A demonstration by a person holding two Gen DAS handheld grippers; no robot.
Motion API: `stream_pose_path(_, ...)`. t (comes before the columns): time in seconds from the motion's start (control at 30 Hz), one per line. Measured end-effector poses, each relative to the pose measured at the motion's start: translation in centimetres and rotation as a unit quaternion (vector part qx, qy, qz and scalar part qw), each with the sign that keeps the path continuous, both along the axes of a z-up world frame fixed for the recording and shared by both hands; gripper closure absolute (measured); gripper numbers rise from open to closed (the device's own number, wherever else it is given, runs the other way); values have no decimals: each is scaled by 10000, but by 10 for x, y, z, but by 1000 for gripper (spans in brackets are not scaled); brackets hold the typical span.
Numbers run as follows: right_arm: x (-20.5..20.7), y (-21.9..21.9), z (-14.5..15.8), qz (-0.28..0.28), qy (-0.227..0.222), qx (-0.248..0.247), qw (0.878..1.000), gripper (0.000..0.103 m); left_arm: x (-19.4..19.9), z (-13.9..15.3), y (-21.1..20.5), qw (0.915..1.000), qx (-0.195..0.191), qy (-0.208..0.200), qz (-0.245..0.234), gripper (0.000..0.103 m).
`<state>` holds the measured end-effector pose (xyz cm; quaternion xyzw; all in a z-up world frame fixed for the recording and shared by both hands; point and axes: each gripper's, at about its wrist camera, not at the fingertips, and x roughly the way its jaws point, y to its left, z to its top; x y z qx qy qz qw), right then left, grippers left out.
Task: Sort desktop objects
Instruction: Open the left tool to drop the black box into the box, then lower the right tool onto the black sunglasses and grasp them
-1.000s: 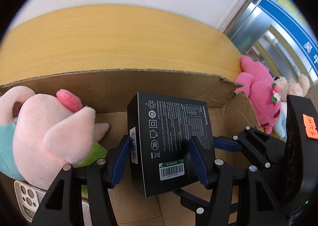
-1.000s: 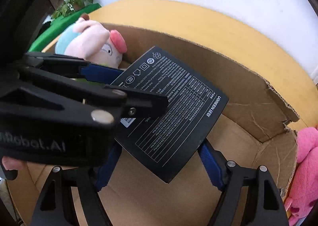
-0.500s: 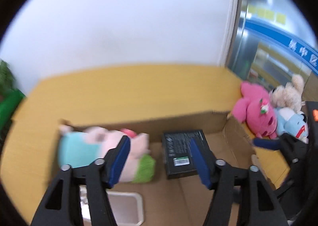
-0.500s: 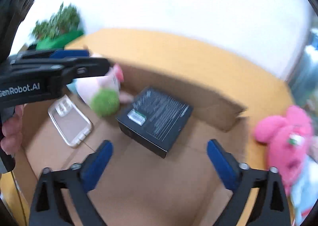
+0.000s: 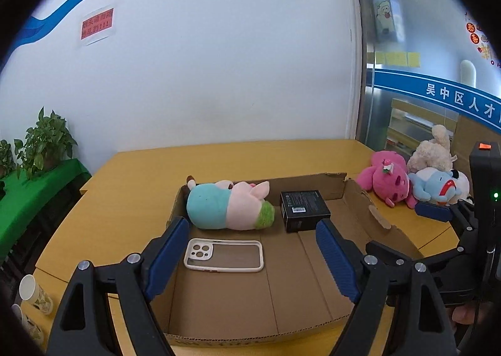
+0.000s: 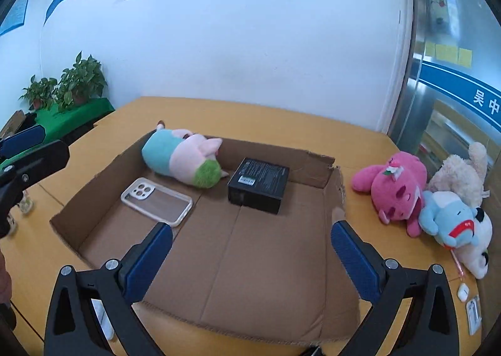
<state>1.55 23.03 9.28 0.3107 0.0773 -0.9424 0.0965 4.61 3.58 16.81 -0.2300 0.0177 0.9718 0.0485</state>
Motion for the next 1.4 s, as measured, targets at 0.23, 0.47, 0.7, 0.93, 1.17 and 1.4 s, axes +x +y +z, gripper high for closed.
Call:
stream_pose_path(0.23, 30, -13, 1, -1, 100, 59, 9999, 0, 20, -12, -13, 9997, 141, -117, 145, 20)
stream_pose_path(0.47, 48, 4, -11, -105, -36, -14, 9999, 0, 33, -33, -18, 9988, 270, -403, -2, 20)
stream_pose_path(0.7, 80, 81, -65, -595, -749, -340, 9948, 0, 46, -66, -25, 9934, 537, -974, -286, 20)
stream_pose_path(0.93, 91, 126, -132, -923, -1878, -1167, 9709, 23, 56, -101, -28, 9876, 651, -1397, -295, 20)
stream_pose_path(1.17, 77, 100, -150, -702, -2025, -1059, 9710, 40, 62, -109, -28, 9858, 672, -1501, -333, 20)
stream_pose_path(1.4, 83, 82, -148, -220, -2105, -939, 9728, 69, 60, -115, -26, 9801, 969, -1655, -507, 21)
